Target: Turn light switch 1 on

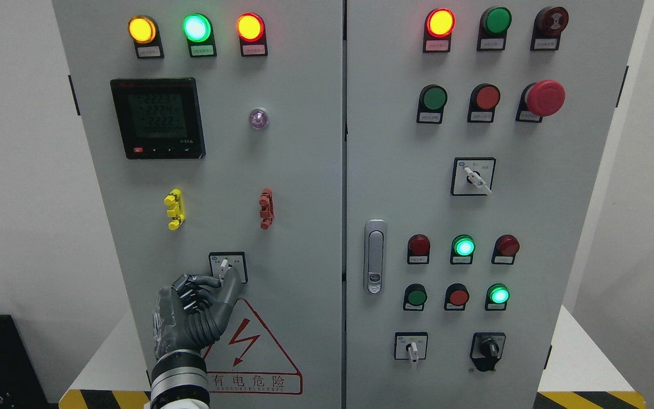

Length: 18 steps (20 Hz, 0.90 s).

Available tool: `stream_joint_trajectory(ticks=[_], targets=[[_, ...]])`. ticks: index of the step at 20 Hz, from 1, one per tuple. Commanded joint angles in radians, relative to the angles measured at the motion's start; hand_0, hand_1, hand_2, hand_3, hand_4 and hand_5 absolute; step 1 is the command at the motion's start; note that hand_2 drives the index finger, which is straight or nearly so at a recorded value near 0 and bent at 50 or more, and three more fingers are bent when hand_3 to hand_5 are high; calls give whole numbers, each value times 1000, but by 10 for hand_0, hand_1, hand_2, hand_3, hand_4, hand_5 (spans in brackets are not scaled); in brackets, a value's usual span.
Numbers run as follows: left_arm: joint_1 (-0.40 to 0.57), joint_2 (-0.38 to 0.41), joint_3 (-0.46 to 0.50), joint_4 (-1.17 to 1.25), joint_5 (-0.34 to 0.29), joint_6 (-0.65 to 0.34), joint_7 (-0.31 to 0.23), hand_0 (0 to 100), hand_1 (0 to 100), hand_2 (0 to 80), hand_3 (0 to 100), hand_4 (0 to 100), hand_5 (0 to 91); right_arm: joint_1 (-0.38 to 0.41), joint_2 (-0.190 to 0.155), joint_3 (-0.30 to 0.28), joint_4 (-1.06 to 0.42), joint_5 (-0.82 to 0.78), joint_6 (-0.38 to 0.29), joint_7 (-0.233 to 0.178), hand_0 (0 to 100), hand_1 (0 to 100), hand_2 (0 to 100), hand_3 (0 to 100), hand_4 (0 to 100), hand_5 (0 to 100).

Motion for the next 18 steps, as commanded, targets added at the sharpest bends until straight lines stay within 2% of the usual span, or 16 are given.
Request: stream_joint_trajectory(ticks=[1, 18], targets=[[-1, 0, -5, 4, -1, 0, -1, 282, 663, 624, 920, 957, 866, 0, 0, 0, 0, -25, 0, 0, 0, 0, 0, 0, 0, 0], [-3, 0, -5, 12, 0, 0, -2, 442, 661, 626, 931, 963, 869, 0, 0, 0, 0, -25, 0, 0, 0, 0, 0, 0, 0, 0]])
